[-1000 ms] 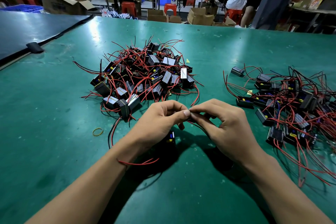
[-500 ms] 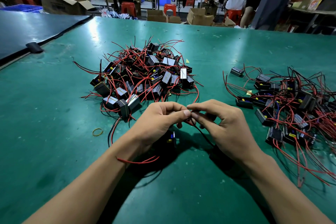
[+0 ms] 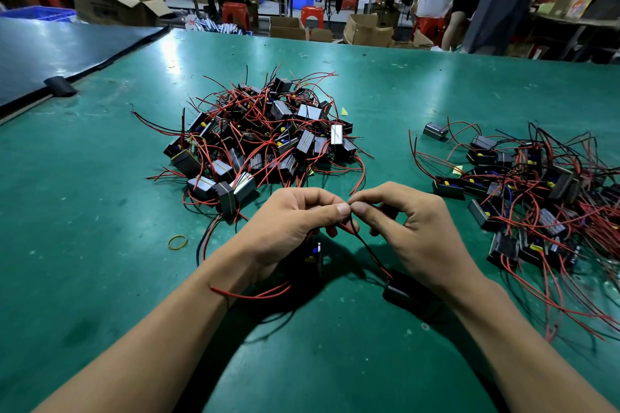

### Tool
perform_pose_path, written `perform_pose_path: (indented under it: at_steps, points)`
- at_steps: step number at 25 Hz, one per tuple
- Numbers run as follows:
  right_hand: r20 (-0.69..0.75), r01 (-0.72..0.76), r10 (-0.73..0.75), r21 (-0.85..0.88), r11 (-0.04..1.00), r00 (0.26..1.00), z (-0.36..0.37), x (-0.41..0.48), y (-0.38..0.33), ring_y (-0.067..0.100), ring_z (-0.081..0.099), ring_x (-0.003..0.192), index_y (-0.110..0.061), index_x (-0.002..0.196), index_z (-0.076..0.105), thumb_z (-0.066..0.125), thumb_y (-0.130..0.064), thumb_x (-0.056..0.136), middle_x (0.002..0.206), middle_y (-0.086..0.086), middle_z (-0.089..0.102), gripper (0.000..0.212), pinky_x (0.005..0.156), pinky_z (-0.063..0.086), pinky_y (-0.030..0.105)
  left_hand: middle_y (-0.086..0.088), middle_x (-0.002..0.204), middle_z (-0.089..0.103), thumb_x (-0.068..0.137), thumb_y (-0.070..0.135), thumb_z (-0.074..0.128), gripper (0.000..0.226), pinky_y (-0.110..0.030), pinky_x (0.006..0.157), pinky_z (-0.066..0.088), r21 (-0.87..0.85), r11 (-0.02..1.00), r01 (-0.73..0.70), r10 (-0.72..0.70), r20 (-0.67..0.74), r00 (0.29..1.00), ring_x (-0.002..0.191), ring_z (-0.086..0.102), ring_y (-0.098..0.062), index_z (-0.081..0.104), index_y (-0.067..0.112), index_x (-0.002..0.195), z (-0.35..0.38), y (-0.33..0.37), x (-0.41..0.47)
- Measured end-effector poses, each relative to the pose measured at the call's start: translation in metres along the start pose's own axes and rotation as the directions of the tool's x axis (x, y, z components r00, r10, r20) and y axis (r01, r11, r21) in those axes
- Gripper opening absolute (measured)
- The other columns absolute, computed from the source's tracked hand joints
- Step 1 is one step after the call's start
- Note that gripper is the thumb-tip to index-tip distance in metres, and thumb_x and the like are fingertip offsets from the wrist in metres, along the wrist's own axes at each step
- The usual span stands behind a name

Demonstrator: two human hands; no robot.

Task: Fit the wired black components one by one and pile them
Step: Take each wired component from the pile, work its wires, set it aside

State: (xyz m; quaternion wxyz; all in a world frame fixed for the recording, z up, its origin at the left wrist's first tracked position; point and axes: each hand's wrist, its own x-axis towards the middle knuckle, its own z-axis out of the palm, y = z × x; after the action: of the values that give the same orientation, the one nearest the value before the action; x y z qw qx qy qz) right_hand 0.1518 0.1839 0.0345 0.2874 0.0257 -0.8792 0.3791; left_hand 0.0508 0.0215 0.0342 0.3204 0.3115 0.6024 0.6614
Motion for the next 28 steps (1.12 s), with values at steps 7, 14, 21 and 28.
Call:
perform_pose_path:
  at_steps: [7, 14, 21, 28]
  points:
    - [0.066, -0.23, 0.23, 0.002, 0.973, 0.971, 0.001, 0.0, -0.008, 0.007, 0.046, 0.056, -0.017, 0.071, 0.065, 0.065, -0.019, 0.094, 0.06, -0.009, 0.056, 0.023, 0.054, 0.037, 0.019, -0.008, 0.078, 0.074, 0.087, 0.01, 0.067, 0.007, -0.014, 0.066, 0.049, 0.034, 0.999, 0.02, -0.02, -0.008, 1.0, 0.069, 0.064, -0.007, 0.07, 0.005, 0.083, 0.002, -0.001, 0.002]
    - [0.158, -0.46, 0.432, 0.258, 0.85, 0.888, -0.007, 0.004, -0.006, 0.008, 0.047, 0.059, -0.013, 0.079, 0.074, 0.066, -0.026, 0.094, 0.062, -0.006, 0.061, 0.022, 0.059, 0.04, 0.023, -0.008, 0.08, 0.075, 0.087, 0.012, 0.068, 0.006, -0.011, 0.063, 0.046, 0.026, 0.998, 0.051, -0.049, -0.067, 0.997, 0.066, 0.061, -0.005, 0.071, 0.007, 0.084, 0.001, -0.002, 0.002]
    - [0.08, -0.284, 0.275, 0.123, 0.951, 0.958, -0.005, -0.003, -0.006, 0.008, 0.057, 0.066, -0.022, 0.087, 0.077, 0.075, -0.019, 0.088, 0.074, -0.005, 0.072, 0.004, 0.066, 0.049, 0.028, -0.007, 0.079, 0.074, 0.089, 0.012, 0.066, 0.007, -0.011, 0.065, 0.046, 0.03, 0.999, 0.034, -0.032, -0.075, 0.997, 0.066, 0.059, -0.004, 0.07, 0.006, 0.086, 0.001, 0.0, -0.001]
    - [0.017, 0.069, -0.067, -0.148, 0.987, 0.998, -0.002, -0.004, 0.0, 0.007, 0.065, 0.071, -0.015, 0.091, 0.078, 0.079, -0.011, 0.085, 0.081, -0.009, 0.072, 0.007, 0.067, 0.05, 0.022, -0.008, 0.08, 0.074, 0.091, 0.01, 0.064, 0.01, -0.009, 0.062, 0.044, 0.074, 0.997, 0.031, -0.025, -0.082, 0.996, 0.063, 0.058, -0.001, 0.071, 0.007, 0.083, 0.001, -0.001, 0.0]
